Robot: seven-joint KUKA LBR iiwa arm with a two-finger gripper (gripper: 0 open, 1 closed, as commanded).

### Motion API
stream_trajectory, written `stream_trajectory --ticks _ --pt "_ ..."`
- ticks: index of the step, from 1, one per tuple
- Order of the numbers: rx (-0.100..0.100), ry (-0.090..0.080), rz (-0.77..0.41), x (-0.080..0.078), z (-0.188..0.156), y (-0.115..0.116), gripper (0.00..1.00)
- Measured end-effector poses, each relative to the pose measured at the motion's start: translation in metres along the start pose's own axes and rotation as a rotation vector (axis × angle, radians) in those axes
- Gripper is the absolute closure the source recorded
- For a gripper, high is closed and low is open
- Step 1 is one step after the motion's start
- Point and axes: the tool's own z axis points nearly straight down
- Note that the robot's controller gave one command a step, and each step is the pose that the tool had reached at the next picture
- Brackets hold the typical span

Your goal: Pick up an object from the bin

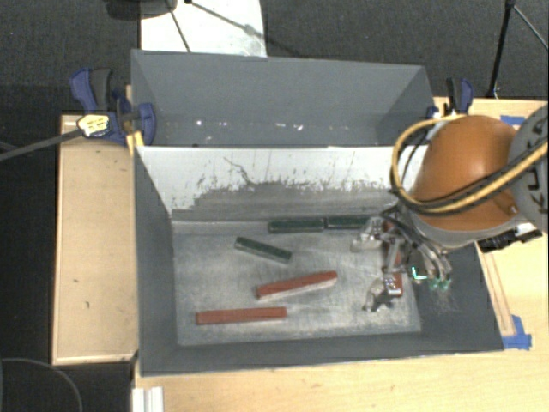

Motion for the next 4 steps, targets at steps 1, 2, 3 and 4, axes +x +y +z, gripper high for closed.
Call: stream_trajectory --ticks 1,2,3,4 --pt "0.0 -0.008 -0.001 -0.002 -0.004 0.0 0.0" --pt "0.001 -0.012 -0.098 -0.022 0.055 0.039 0.0" --pt "0.0 -0.003 0.018 -0.027 0.067 0.055 0.0" --pt "0.0 -0.009 0.017 -0.035 0.058 0.079 0.0"
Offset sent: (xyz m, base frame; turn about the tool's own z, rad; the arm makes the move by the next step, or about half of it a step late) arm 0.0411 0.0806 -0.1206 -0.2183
